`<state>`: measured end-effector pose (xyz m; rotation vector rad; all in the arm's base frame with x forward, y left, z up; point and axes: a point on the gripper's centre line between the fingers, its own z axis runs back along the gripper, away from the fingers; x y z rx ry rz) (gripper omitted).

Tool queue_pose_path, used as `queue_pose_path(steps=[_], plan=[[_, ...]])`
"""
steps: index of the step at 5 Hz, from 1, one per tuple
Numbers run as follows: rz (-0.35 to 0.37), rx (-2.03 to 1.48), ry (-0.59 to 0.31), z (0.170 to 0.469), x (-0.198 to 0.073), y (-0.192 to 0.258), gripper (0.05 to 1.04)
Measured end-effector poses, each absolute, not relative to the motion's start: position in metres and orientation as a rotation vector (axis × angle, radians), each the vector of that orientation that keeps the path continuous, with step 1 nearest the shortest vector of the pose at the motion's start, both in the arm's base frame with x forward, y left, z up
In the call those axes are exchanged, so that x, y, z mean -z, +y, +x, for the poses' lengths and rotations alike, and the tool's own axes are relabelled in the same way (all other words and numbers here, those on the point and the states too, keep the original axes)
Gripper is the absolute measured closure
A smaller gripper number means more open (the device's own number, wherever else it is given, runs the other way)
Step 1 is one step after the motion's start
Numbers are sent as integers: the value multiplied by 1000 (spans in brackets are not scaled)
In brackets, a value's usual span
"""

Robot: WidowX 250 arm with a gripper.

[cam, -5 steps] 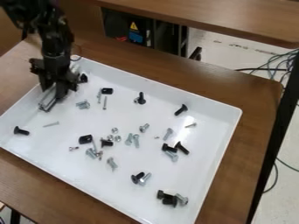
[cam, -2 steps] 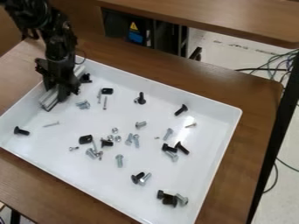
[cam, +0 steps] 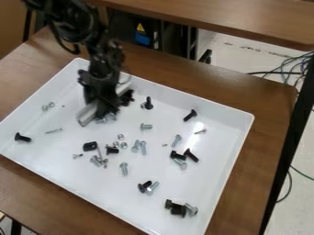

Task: Sweep into pile

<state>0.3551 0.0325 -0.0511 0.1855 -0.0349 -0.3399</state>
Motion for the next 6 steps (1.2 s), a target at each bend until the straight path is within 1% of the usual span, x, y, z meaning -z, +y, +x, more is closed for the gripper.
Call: queue_pose_path(steps=[1, 2, 3, 4, 5, 6], plan=[[170, 410, -44, 348, 50, -9, 729], [134, 506, -49, 330, 46, -69, 729], [87, 562, -50, 311, 40, -104, 729], [75, 550, -43, 288, 31, -95, 729], [91, 498, -95, 297, 13, -64, 729], [102, 500, -89, 308, 8, -15, 729]])
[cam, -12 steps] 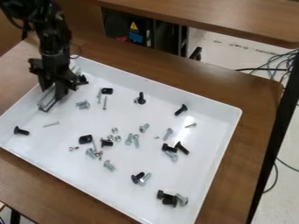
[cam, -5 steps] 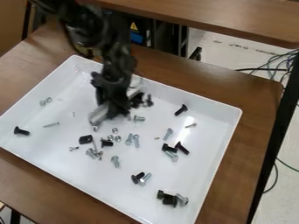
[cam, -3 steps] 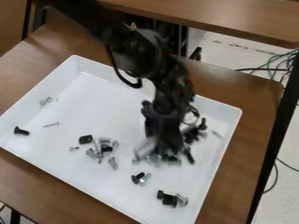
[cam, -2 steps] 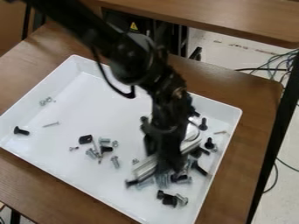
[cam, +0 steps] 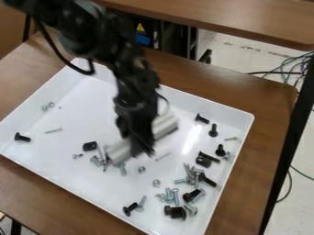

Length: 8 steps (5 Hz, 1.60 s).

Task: Sweep into pile

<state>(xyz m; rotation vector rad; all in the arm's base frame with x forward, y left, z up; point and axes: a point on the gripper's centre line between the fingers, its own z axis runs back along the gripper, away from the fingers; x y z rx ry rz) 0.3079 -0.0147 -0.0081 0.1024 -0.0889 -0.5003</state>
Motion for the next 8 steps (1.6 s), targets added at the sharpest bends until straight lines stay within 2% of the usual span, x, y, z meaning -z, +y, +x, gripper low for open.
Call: queue_pose_path(steps=[1, 2, 3, 4, 6, 8], plan=[[138, 605, -129, 339, -15, 26, 729], [162, 812, -70, 358, -7, 66, 729], [164, 952, -50, 376, 1, 109, 730], [94, 1023, -64, 387, 15, 128, 729], [55, 1015, -22, 377, 36, 143, 729], [87, 952, 9, 367, 39, 174, 729]])
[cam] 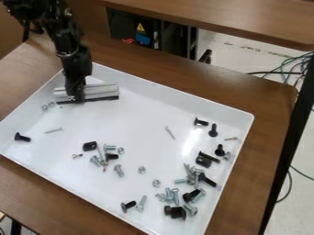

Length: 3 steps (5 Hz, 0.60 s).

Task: Sweep into pile

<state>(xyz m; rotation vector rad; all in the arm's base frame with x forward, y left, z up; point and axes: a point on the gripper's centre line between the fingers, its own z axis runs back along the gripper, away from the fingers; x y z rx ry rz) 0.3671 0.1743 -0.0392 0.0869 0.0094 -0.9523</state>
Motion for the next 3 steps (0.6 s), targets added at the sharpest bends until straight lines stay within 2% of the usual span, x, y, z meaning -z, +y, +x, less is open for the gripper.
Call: queue_pose_path(steps=[1, 3], plan=[[103, 881, 32, 358, 41, 183, 729], [138, 731, 104, 296, 47, 175, 729]])
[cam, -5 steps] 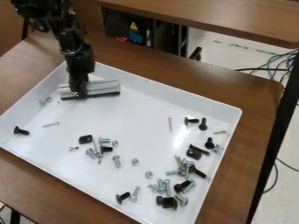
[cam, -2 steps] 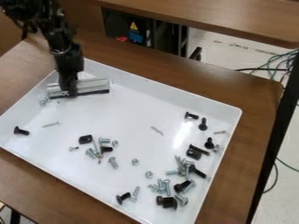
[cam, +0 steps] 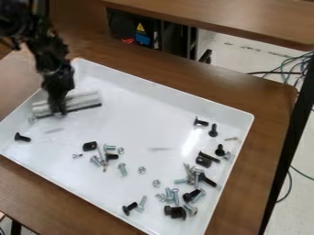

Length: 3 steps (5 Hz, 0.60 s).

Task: Sweep into pile

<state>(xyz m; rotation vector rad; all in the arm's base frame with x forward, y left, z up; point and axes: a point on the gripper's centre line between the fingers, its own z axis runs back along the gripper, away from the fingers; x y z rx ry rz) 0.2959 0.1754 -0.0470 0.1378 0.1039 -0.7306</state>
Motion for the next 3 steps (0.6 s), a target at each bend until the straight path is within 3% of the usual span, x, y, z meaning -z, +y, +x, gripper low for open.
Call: queue_pose_path(steps=[1, 2, 3], plan=[[130, 683, 115, 263, 47, 161, 729], [125, 628, 116, 249, 49, 146, 729], [81, 574, 84, 259, 54, 113, 729]])
